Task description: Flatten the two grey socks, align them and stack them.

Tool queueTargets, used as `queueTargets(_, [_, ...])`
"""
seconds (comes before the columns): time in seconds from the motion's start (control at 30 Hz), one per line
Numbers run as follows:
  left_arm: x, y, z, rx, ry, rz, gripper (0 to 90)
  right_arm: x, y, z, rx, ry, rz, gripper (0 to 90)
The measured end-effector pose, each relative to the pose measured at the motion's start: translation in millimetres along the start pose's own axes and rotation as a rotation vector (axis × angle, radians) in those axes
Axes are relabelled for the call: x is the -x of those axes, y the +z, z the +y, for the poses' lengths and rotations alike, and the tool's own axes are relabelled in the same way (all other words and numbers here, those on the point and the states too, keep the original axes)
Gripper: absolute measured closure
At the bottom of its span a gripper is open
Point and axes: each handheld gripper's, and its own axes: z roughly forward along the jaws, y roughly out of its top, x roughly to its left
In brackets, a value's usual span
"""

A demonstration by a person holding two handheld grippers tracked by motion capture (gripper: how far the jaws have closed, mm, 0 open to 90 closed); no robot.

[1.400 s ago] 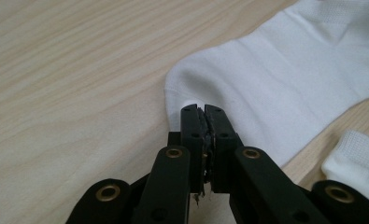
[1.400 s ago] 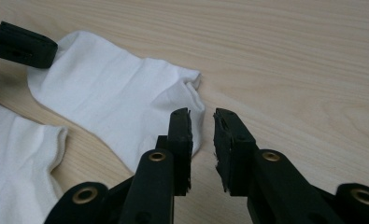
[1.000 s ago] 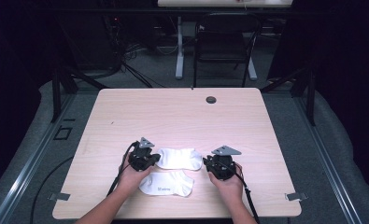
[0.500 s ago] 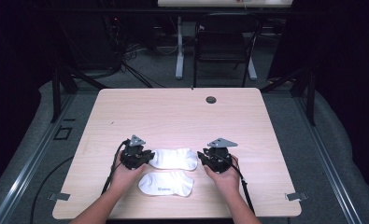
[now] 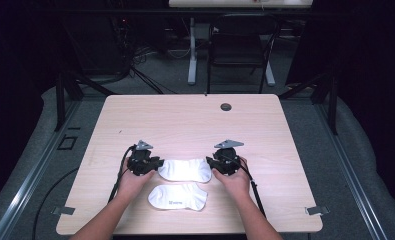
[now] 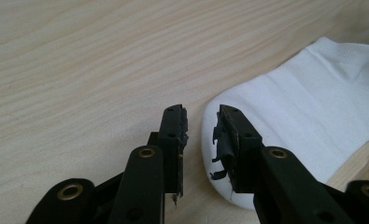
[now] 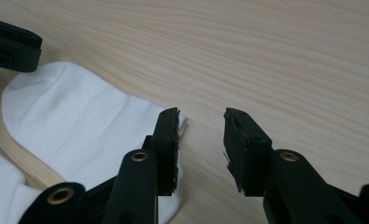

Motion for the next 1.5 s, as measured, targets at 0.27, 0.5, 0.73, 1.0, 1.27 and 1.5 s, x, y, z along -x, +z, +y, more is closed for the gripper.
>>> queueTargets(0.27, [3.7,6.6,-0.7,-0.017,0.018,0.0,71.4,-2.6,7.1,-2.9,-0.026,0.022,0.042,64.9])
queueTargets(0.5, [5.2,11.3,-1.6,-0.049,0.02,-0.013,80.4,-9.9,14.7,-7.0,-0.066,0.002,0.078,66.6])
queueTargets(0.73, [6.7,11.1,-1.8,-0.051,0.031,-0.008,89.3,-12.7,16.3,-10.4,-0.1,-0.03,0.074,85.6])
queueTargets(1.0, [7.1,7.3,-1.0,-0.037,0.035,-0.009,89.8,-11.9,12.0,-11.1,-0.089,-0.04,0.069,86.6])
queueTargets(1.27, [5.5,0.8,0.8,-0.012,0.032,-0.016,89.8,-10.4,5.2,-7.4,-0.059,-0.031,0.073,86.8])
queueTargets(1.5, [5.4,-9.3,5.4,0.015,0.039,-0.019,89.8,-12.6,0.3,-2.7,-0.03,-0.029,0.078,86.8])
